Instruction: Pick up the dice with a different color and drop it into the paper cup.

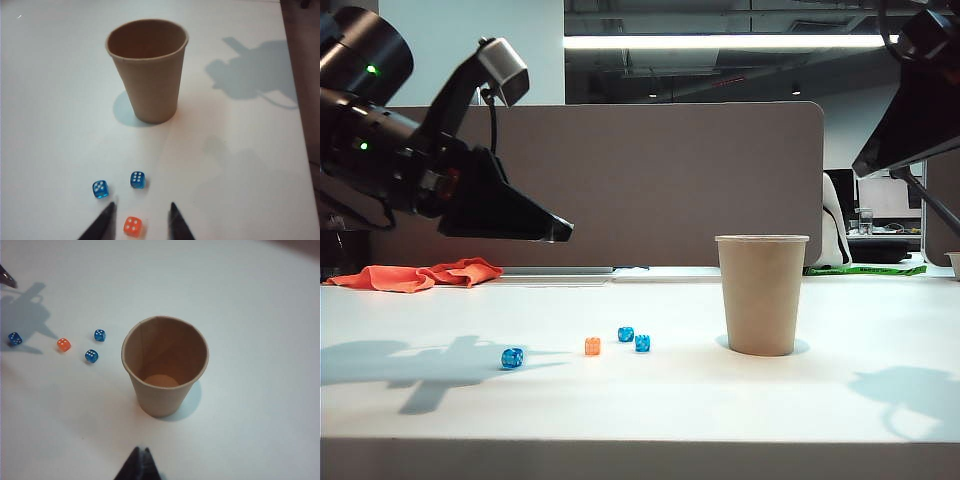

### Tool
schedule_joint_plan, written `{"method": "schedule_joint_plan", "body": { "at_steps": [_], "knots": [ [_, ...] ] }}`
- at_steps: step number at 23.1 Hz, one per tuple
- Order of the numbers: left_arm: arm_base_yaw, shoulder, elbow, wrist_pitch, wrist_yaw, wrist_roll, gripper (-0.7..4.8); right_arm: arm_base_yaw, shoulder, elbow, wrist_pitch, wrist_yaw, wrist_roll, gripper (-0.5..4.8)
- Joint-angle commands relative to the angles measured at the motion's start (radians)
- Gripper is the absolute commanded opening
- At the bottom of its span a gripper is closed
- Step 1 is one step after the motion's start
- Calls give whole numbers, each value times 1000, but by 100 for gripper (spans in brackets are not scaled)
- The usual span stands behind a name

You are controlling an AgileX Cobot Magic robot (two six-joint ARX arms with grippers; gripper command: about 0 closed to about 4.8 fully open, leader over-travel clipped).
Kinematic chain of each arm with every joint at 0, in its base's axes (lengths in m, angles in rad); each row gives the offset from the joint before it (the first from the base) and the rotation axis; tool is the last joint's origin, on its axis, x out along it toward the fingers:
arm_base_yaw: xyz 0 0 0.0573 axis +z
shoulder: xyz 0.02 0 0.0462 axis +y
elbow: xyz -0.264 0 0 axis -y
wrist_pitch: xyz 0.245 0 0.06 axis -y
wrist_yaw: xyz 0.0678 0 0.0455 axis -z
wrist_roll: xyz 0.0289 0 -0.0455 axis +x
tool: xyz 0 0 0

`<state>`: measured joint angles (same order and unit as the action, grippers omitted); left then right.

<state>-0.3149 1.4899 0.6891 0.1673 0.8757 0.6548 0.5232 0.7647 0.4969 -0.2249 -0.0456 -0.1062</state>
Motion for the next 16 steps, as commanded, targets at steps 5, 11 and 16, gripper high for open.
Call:
{"method": "schedule_joint_plan", "body": {
  "at_steps": [5, 11, 16],
  "knots": [
    [0, 53, 17, -57, 44, 9, 157, 0, -1, 5, 12, -1, 3, -1],
    [0, 56, 18, -80, 22, 53, 163, 0, -1, 5, 12, -1, 3, -1],
    [0, 81, 20, -77, 23, 53, 162, 0, -1, 5, 12, -1, 3, -1]
  ]
}}
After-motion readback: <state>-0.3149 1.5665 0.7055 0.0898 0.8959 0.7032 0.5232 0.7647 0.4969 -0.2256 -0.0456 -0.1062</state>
